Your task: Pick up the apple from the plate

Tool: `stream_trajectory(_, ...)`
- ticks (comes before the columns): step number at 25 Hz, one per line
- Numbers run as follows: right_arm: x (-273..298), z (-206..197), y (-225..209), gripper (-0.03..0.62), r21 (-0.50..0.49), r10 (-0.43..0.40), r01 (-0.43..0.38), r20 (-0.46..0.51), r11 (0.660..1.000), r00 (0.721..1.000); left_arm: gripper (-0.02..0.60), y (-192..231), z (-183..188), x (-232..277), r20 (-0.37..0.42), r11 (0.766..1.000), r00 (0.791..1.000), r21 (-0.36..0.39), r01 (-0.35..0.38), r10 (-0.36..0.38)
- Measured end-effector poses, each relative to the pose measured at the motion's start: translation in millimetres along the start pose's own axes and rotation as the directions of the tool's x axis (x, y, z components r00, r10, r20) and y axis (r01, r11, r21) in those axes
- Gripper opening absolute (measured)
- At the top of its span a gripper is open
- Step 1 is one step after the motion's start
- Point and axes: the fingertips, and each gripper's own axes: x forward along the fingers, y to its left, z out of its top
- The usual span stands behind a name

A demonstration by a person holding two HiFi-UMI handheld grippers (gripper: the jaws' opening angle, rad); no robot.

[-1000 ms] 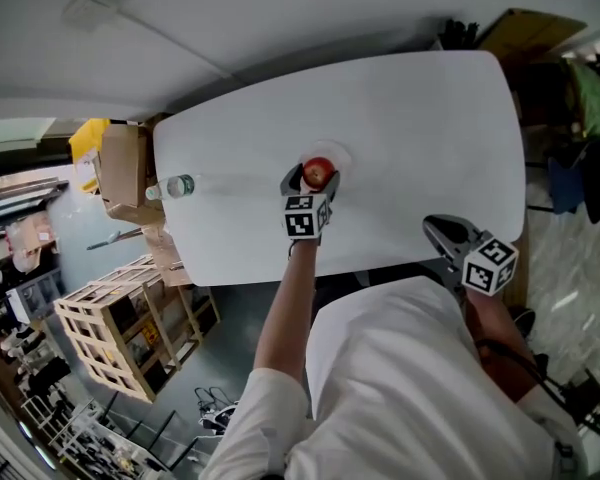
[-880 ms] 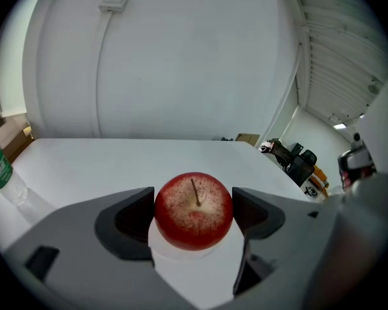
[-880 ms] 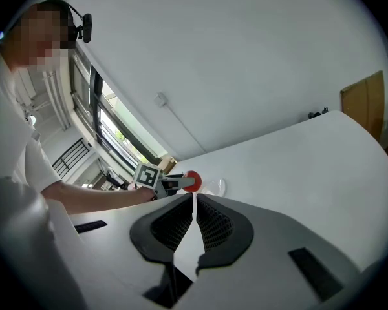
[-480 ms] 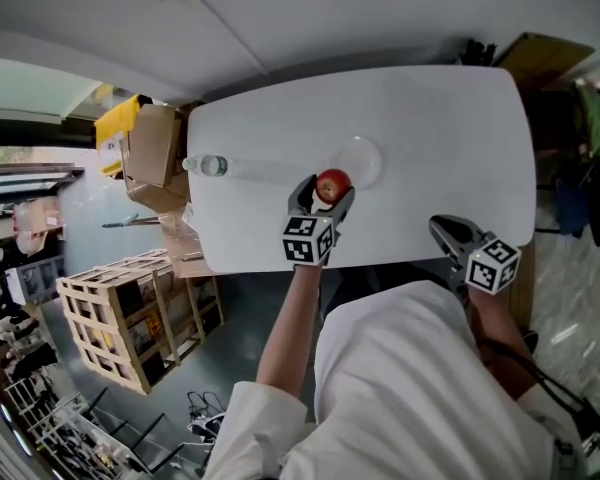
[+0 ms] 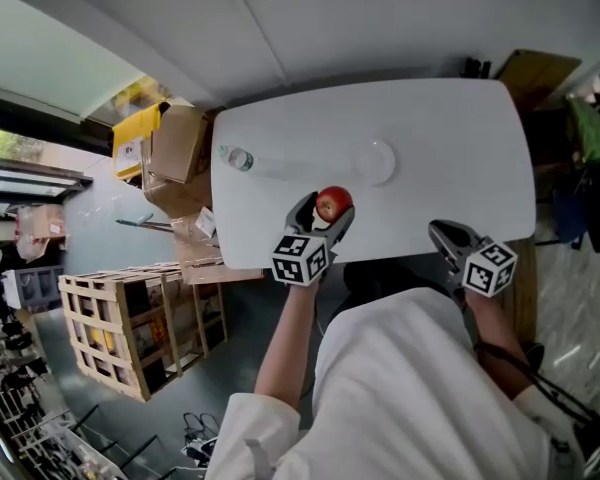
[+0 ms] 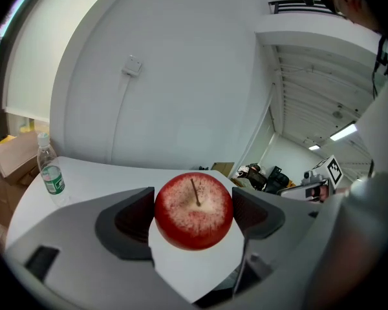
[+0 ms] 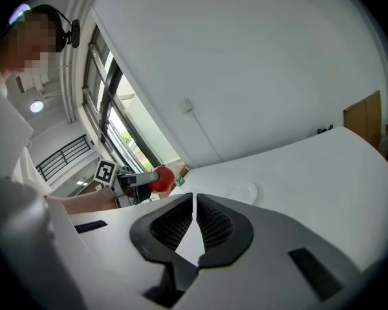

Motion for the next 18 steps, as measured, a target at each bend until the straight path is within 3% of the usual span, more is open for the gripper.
stream_trajectory(11, -27, -24, 38, 0.043, 0.008, -0.11, 0.11, 0.08, 0.994, 0.991, 0.374, -16, 3, -82, 0.028, 0.995, 0.995, -0.042, 0.093, -0.092)
stream_trajectory(18, -49, -26, 41, 0.043, -0.014, -0.126, 0.128, 0.109, 0.992, 0.986, 0.374, -24, 1, -105, 0.055, 0.994, 0.994, -0.039, 0.101, -0.099)
